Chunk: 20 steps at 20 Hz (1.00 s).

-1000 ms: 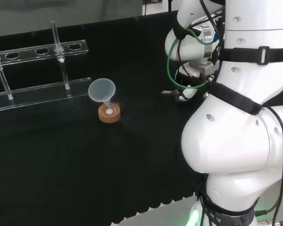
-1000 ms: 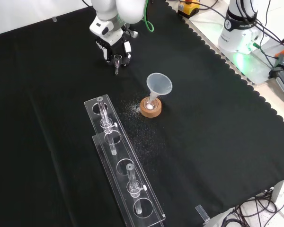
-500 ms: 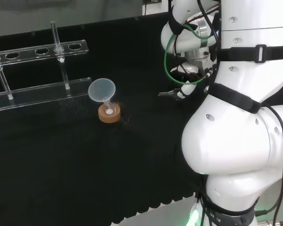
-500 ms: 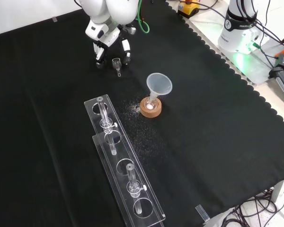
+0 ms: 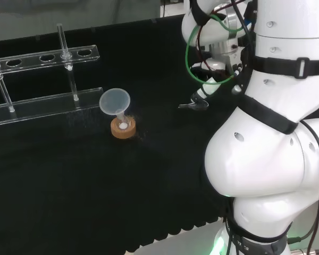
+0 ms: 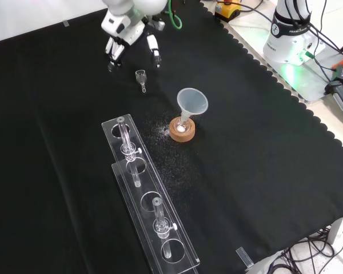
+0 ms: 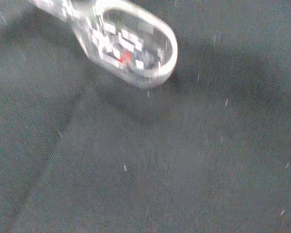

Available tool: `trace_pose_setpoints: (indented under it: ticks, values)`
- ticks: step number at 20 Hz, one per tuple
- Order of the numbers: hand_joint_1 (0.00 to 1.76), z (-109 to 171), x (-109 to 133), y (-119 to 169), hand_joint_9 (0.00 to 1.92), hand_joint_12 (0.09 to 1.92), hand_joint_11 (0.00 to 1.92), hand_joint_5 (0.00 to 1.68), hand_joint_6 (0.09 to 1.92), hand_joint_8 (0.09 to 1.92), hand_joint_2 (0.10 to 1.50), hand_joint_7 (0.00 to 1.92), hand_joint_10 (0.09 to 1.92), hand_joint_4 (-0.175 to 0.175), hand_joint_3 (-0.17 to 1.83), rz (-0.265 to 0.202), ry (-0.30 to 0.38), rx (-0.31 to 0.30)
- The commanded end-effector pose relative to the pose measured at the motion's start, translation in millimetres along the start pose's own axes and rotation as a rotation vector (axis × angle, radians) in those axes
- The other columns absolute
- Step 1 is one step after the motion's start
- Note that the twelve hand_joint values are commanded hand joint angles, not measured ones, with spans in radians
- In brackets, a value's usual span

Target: Put the weighing funnel back on the table.

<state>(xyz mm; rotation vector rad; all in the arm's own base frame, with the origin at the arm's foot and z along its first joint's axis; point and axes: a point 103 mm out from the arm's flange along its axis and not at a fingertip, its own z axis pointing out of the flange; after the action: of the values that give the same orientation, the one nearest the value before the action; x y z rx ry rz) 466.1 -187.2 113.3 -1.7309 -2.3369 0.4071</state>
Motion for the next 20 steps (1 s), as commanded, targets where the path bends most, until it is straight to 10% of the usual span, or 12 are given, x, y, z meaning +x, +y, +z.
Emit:
trace_pose_setpoints:
  ticks: [1, 20]
  values:
    - [0.41, -57, 40, -36, 0.65, 1.43, 0.31, 0.27, 0.14, 0.83, 0.61, 0.21, 0.09, -0.151, 0.08, 0.007, -0.031, -0.080]
    - [0.39, -110, 129, 5, 0.57, 1.46, 0.28, 0.21, 0.09, 0.77, 0.63, 0.00, 0.09, -0.152, 0.04, -0.097, -0.066, -0.141]
